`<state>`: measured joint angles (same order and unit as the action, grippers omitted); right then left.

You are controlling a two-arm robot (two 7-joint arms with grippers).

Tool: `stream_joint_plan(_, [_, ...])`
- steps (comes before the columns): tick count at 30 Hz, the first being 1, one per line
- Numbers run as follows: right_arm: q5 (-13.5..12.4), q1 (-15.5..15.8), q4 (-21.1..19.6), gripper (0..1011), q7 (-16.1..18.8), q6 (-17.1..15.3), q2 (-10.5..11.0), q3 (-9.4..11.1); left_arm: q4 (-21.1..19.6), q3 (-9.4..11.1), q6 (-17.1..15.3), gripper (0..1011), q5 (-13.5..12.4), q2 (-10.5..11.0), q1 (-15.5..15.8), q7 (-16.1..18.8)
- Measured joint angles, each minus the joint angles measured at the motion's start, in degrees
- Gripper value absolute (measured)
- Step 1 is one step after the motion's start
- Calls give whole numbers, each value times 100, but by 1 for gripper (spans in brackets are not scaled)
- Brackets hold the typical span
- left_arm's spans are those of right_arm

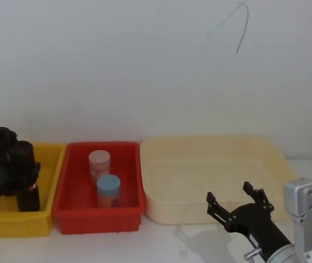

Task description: Pick up the garbage bag with the one hand and transfer it to the other hand.

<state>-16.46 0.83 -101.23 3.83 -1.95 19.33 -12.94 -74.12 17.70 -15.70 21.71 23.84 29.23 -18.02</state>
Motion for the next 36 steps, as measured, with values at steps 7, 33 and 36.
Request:
stream_joint_plan(7, [0, 0, 0, 1001, 0, 0, 0, 0, -68, -19, -23, 518, 5, 8, -10, -44])
stream_joint_plan(33, [-180, -204, -115, 1001, 498, -140, 146, -14, -1360, -254, -776, 518, 627, 287, 386, -638])
stream_joint_plan(36, [-247, -307, -135, 1001, 685, -235, 206, -39, -1426, -209, -856, 518, 674, 285, 456, -702])
